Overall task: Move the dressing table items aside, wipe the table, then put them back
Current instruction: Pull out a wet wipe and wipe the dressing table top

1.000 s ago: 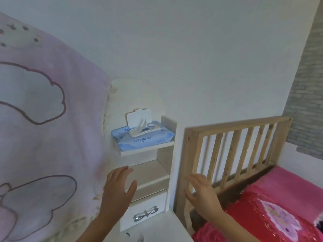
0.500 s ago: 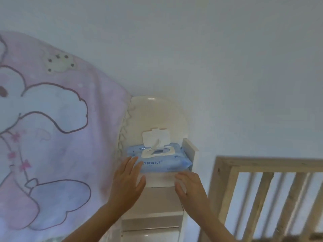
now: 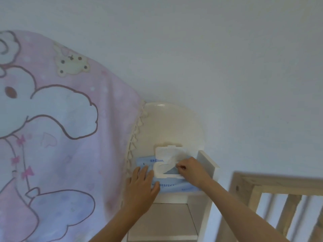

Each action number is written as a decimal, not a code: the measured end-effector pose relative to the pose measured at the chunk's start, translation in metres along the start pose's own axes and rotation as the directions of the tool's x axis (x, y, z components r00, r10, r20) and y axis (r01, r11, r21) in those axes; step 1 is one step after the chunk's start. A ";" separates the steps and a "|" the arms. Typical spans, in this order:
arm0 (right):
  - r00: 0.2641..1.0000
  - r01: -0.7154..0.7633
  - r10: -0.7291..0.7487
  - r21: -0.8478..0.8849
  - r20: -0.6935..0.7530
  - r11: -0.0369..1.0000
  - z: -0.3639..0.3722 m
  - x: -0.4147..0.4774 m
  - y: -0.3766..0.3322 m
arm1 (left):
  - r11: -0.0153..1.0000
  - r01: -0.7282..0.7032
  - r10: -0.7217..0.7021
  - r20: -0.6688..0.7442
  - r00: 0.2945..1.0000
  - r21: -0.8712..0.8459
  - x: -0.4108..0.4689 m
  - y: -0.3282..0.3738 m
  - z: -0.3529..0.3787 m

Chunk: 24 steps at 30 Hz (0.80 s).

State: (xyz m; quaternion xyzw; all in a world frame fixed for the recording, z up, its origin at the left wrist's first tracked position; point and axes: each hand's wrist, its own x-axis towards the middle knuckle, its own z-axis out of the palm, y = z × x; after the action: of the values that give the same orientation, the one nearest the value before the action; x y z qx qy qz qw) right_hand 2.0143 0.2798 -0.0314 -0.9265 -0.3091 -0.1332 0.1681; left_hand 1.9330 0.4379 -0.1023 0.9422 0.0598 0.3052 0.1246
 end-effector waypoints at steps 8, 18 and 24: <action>0.953 0.197 -0.139 -0.200 0.270 0.960 -0.011 0.030 -0.001 | 0.998 -0.012 0.015 -0.037 0.999 0.068 -0.003 -0.003 0.010; 0.892 0.404 -0.243 -0.434 0.380 0.805 -0.005 0.044 -0.017 | 0.999 -0.036 0.034 -0.150 0.988 -0.010 -0.007 -0.005 0.013; 0.881 0.438 -0.316 -0.353 0.352 0.827 -0.004 0.041 -0.011 | 0.998 -0.019 0.022 -0.050 0.999 0.058 -0.007 -0.004 0.010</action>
State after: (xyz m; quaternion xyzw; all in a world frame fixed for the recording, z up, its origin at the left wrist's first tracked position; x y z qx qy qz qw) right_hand 2.0383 0.3082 -0.0113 -0.8693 -0.4718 -0.0962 -0.1114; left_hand 1.9332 0.4387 -0.1152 0.9379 0.0621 0.3284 0.0927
